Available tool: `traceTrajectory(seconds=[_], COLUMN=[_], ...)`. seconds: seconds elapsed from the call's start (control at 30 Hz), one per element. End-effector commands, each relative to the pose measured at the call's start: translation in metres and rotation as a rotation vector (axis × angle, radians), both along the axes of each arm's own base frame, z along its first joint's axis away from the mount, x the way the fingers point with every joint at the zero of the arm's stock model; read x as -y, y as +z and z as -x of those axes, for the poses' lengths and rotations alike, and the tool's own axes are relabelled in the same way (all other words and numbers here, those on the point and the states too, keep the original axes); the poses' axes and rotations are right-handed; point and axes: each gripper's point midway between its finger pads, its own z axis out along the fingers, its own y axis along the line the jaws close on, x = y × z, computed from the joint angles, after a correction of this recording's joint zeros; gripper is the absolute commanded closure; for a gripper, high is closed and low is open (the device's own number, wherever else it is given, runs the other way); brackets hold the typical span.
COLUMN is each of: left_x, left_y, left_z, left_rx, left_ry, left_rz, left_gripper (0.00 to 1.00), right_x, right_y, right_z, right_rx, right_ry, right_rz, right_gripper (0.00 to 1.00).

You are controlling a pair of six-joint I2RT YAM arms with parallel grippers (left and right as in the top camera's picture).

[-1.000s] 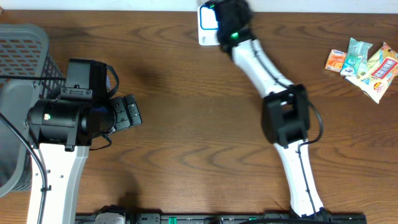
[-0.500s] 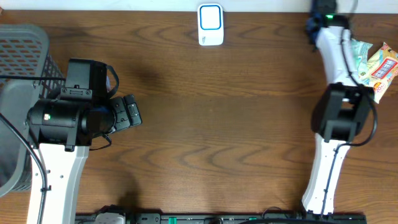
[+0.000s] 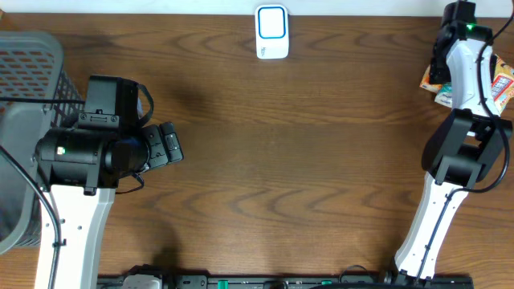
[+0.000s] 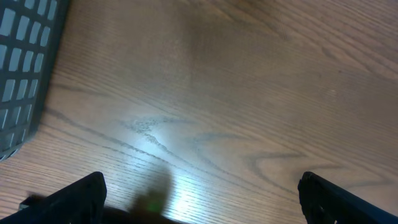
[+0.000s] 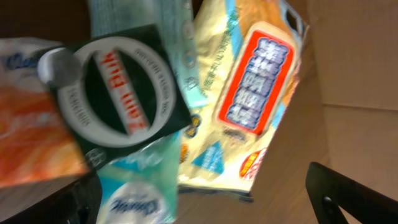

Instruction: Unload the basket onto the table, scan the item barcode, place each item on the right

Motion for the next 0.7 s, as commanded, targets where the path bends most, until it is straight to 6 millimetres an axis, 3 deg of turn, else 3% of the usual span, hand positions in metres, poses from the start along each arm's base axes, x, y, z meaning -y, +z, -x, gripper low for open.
traceTrajectory(seconds=[0.0, 0.1, 0.17, 0.33, 0.53, 0.67], left_x=[-0.001, -0.001, -0.001, -0.001, -0.001, -0.001], left_y=[0.001, 0.001, 0.001, 0.001, 0.001, 0.001], left_z=[0.0, 0.0, 0.0, 0.0, 0.0, 0.0], left_rx=[0.002, 0.002, 0.002, 0.002, 0.002, 0.002], left_ry=[0.003, 0.003, 0.003, 0.003, 0.003, 0.003], left_rz=[-0.002, -0.002, -0.002, -0.002, -0.002, -0.002], left_gripper=[0.02, 0.02, 0.02, 0.02, 0.02, 0.03], right_x=[-0.033, -0.071, -0.093, -0.13, -0.173, -0.188], right_y=[0.069, 0.111, 0.146, 0.203, 0.219, 0.236], right_z=[-0.007, -0.008, 0.003, 0.058, 0.13, 0.156], right_rx=[0.207, 0.326, 0.39, 0.41, 0.262, 0.269], right_ry=[0.003, 0.097, 0.15, 0.209, 0.236, 0.277], right_rz=[-0.101, -0.297, -0.391, -0.514, -0.579, -0.578], right_gripper=[0.01, 0.01, 0.01, 0.01, 0.01, 0.01])
